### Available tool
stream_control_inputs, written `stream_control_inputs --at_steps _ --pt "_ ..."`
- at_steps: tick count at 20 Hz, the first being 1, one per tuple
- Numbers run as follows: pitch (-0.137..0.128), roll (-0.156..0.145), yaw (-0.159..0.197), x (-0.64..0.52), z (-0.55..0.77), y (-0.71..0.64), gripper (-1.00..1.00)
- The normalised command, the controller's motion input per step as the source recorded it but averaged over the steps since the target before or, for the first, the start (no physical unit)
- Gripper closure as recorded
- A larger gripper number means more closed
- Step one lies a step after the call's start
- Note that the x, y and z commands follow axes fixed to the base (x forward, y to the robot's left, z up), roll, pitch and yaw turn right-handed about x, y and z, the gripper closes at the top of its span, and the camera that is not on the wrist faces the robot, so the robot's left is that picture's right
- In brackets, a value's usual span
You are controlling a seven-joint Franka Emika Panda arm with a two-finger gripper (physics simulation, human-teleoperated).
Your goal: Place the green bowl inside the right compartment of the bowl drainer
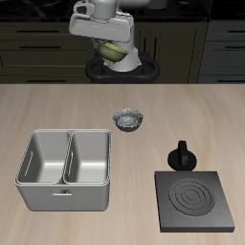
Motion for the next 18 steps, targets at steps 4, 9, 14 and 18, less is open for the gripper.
stream_control_inputs --at_steps 4,9,14,18 --pt "0.002 -0.010 -0.010 0.11 0.19 -0.28 1.00" --pt "-0.003 0.025 0.046 0.33 0.23 -0.34 1.00" --pt "0.023 0.007 0.044 0.29 0.04 -0.24 1.00" --pt "-0.041 0.067 0.029 0.43 0.11 -0.27 1.00"
